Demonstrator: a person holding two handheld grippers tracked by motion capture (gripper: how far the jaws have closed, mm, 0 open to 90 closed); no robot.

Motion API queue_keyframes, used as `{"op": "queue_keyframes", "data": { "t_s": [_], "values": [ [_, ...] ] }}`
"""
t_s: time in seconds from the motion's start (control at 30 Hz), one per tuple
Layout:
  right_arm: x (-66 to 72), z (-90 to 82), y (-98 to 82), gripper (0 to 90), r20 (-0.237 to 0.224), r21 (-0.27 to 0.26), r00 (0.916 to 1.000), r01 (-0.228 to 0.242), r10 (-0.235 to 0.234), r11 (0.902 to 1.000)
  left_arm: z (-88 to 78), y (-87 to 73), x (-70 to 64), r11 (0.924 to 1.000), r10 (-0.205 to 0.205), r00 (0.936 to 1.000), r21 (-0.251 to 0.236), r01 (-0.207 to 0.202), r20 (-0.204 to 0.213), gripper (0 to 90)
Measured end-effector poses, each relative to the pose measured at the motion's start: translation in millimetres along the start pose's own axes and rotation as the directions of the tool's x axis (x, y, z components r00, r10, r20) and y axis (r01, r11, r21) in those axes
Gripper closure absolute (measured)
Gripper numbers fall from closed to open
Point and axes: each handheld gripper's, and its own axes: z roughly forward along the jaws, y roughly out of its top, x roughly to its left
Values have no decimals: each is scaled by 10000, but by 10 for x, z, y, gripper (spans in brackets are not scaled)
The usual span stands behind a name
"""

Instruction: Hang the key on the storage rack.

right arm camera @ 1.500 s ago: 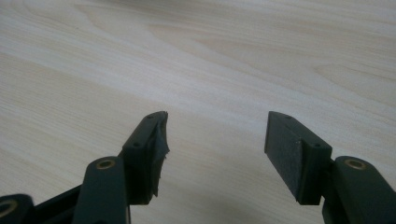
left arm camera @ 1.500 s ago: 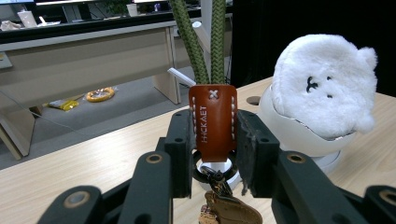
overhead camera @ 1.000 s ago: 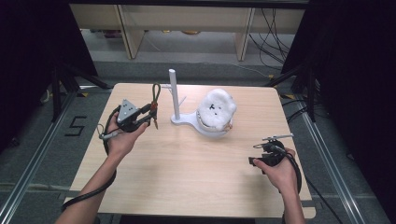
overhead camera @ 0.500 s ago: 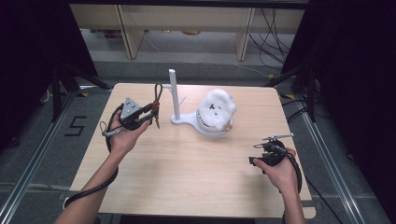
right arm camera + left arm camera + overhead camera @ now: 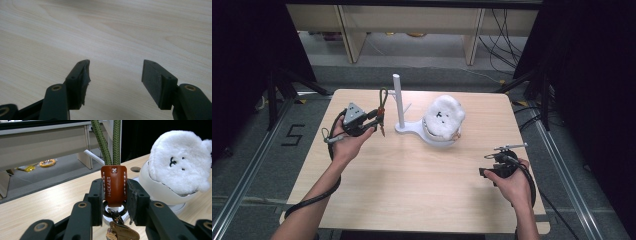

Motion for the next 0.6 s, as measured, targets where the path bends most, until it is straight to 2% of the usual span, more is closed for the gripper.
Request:
{"op": "queue_keyframes", "data": {
  "t_s": [0.17, 0.2, 0.23, 0.27, 0.33, 0.37, 0.4, 0.47, 0.5, 0.53, 0.57, 0.6],
  "values": [
    [-8, 8, -3, 402, 13, -73, 10000, 75, -75, 9999, 30, -12, 5, 9999, -80, 10000, 65, 80, -1, 673],
    [6, -11, -3, 402, 52, 175, 9999, -134, 133, 9998, 39, -25, 14, 9999, -116, 9999, 99, 116, -4, 673],
    [-10, -1, -4, 402, 31, 76, 10000, 67, -68, 9999, 44, -32, 15, 9998, -163, 9999, 120, 163, -5, 673],
    [2, -10, -5, 402, 63, 145, 9999, -95, 94, 9998, 47, -37, 16, 9998, -174, 9998, 129, 174, -3, 673],
    [-4, -4, -6, 402, 176, 128, 9998, -89, 87, 9999, 57, -51, 14, 9997, -211, 9998, 141, 211, 5, 673],
    [-4, -4, -6, 402, 176, 128, 9998, -89, 87, 9999, 57, -51, 14, 9997, -211, 9998, 141, 211, 5, 673],
    [-11, -7, -8, 402, -13, 122, 10000, 1, -1, 9999, 63, -59, 13, 9996, -227, 9997, 183, 226, 3, 673],
    [-4, -6, -8, 402, 38, 171, 9999, -142, 142, 9998, 74, -62, 12, 9996, -204, 9998, 195, 203, 30, 672],
    [-4, -5, -12, 402, 26, 138, 9999, -126, 126, 9998, 78, -63, 10, 9996, -217, 9998, 194, 216, 38, 672],
    [-20, 17, -11, 402, 30, -132, 9998, 185, -184, 9997, 83, -65, 6, 9995, -236, 9997, 231, 235, 32, 672],
    [-18, 17, -9, 402, 135, -24, 9998, 118, -117, 9999, 83, -65, 6, 9995, -236, 9997, 231, 235, 32, 672],
    [-22, 12, -9, 402, -21, 25, 9997, 243, -243, 9997, 89, -66, 5, 9994, -218, 9998, 254, 217, 35, 672]
  ]
}}
